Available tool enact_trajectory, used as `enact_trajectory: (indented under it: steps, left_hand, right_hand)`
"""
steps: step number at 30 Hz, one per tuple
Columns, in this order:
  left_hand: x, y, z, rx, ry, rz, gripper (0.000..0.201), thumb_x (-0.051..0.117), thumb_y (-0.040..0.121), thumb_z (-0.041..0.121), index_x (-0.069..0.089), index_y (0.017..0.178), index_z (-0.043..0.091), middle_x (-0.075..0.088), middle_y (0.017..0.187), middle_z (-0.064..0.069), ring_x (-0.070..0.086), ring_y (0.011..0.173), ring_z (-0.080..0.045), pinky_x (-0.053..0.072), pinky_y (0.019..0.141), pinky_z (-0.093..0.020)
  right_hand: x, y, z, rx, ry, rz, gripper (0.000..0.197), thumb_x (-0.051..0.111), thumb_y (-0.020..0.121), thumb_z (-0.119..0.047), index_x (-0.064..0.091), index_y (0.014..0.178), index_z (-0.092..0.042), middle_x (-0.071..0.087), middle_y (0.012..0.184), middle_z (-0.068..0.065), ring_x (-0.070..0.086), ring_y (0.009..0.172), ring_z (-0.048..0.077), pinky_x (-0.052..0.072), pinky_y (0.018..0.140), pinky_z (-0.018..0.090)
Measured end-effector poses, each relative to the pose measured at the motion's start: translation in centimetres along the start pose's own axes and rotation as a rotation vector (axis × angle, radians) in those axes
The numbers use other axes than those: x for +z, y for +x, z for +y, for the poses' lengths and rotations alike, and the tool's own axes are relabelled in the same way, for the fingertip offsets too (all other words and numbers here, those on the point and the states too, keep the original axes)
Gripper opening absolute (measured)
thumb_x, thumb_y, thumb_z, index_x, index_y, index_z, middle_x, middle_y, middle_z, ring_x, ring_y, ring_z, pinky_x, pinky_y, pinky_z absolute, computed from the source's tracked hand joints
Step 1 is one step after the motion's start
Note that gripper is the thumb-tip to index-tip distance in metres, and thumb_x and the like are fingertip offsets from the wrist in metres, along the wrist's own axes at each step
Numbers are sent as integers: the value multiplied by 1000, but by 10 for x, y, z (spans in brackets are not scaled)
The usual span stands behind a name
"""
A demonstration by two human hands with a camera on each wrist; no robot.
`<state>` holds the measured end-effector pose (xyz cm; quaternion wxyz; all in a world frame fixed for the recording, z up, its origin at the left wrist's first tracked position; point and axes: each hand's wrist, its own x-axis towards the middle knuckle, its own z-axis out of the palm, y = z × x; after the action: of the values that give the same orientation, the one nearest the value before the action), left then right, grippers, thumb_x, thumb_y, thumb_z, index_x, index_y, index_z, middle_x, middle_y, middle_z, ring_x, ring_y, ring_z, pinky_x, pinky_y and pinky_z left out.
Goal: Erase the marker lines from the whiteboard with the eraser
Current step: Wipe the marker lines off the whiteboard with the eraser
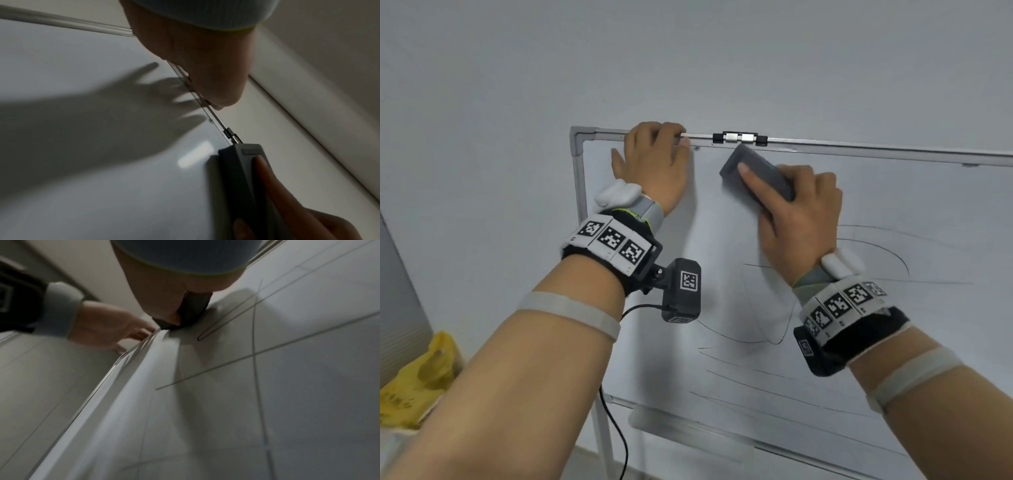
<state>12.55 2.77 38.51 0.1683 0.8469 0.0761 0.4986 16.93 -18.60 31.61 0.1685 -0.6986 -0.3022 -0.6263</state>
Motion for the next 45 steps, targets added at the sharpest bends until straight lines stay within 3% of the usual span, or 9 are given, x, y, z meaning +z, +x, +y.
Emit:
enact_trajectory:
  steps: [10,19,23,25,28,32,35,39,45]
  left_hand:
    - [6,6,25,-84,49,35,46,30,99,53,58,116,21,56,129,-1,40,137,-22,16,119,-54]
    - [14,2,102,282,116,-168,45,23,102,50,60,126,40,66,115,5,44,128,-29,12,121,-49]
    - [25,-5,115,311,92,-205,42,26,104,47,62,123,41,63,122,6,43,123,-29,30,104,-38]
    - [26,-4,112,252,74,-191,40,28,104,44,64,122,38,64,123,6,44,123,-30,32,102,-36]
    - [23,-4,115,228,71,-184,42,28,105,42,66,119,30,66,120,2,48,120,-31,31,103,-37]
    - [27,-11,119,229,65,-131,37,29,103,43,62,108,27,66,108,6,49,116,-30,27,112,-44]
    - [36,-13,129,183,36,-137,33,30,102,45,57,103,26,59,97,11,48,117,-30,20,118,-48]
    - [42,-15,127,139,12,-123,30,33,100,44,54,103,23,62,99,11,44,121,-30,8,122,-50]
    - [49,-12,136,82,34,-126,40,27,96,57,52,100,25,66,104,9,42,122,-31,14,119,-54]
  right_hand:
    - [-6,-141,-10,-345,68,-374,74,71,78,-5,56,142,-38,62,119,4,51,93,26,41,85,38]
    - [-46,-54,38,513,15,161,68,70,86,-17,47,149,-28,48,111,19,45,97,31,43,82,42]
    - [-30,-63,22,628,74,-11,35,63,92,-44,68,120,-24,49,89,5,36,81,16,31,75,28]
    - [-24,-73,1,438,168,-202,28,67,91,-43,63,109,-21,53,85,6,44,78,22,39,72,37]
    - [-19,-104,-2,-78,91,-429,73,69,69,-1,44,133,-25,57,98,13,49,85,30,43,75,41]
    - [-45,-77,31,305,134,-234,24,59,96,-37,71,117,-33,61,88,-2,55,84,23,47,81,40]
    - [-72,-71,84,665,69,77,32,59,96,-42,67,124,-31,54,91,-8,49,87,18,51,89,40]
    - [-73,-85,94,783,-40,285,71,68,88,-17,40,152,-22,44,110,21,36,100,23,43,89,41]
    - [-46,-116,53,234,88,-203,48,67,92,-25,61,138,-31,52,97,3,43,85,19,43,78,40]
